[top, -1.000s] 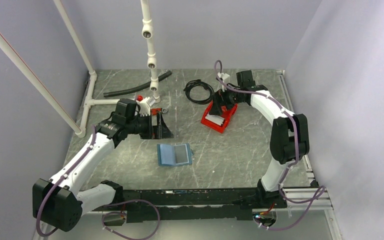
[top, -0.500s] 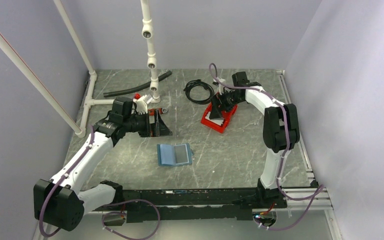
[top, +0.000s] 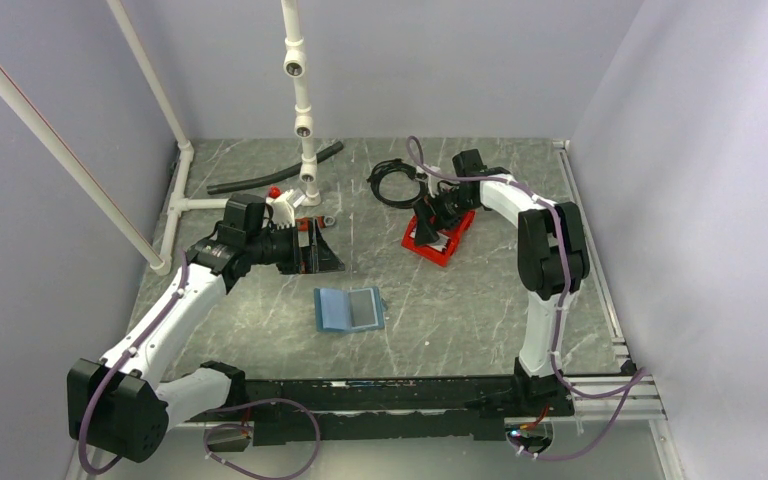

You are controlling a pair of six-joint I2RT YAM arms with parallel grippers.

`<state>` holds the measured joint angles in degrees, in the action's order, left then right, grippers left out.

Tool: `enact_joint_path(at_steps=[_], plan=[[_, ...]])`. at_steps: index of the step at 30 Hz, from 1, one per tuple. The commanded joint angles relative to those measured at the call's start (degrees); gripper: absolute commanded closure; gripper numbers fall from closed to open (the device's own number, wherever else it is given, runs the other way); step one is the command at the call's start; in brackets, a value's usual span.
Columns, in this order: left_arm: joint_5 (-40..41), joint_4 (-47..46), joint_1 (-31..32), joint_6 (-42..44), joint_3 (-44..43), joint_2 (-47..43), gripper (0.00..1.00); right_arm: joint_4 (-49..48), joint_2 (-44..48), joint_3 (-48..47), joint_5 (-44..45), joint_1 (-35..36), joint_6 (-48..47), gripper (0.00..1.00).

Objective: Put the credit cards into the card holder
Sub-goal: Pick up the credit card from the storage box.

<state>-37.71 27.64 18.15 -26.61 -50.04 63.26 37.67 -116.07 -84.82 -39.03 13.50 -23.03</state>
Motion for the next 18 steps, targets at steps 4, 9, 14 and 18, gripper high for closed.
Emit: enact_joint_path(at_steps=[4, 9, 14, 18], plan=[[-1.90, -1.49, -0.48, 1.30, -0.16, -0.55, 0.01, 0.18, 5.04, 0.64, -3.28, 0.13, -0.98, 0.11], [-2.10, -1.62, -0.65, 1.21, -0.15, -0.69, 0.00, 1.97, 4.95, 0.04, -3.97, 0.13, -1.36, 0.23], [-2.14, -1.49, -0.75, 1.30, -0.10, -0.76, 0.00, 2.40, 5.02, -0.19, -4.76, 0.04, -1.28, 0.31], [-2.34, -1.70, -0.83, 1.21, -0.05, -0.69, 0.01, 2.82, 4.94, -0.66, -4.66, -0.03, -1.23, 0.44]])
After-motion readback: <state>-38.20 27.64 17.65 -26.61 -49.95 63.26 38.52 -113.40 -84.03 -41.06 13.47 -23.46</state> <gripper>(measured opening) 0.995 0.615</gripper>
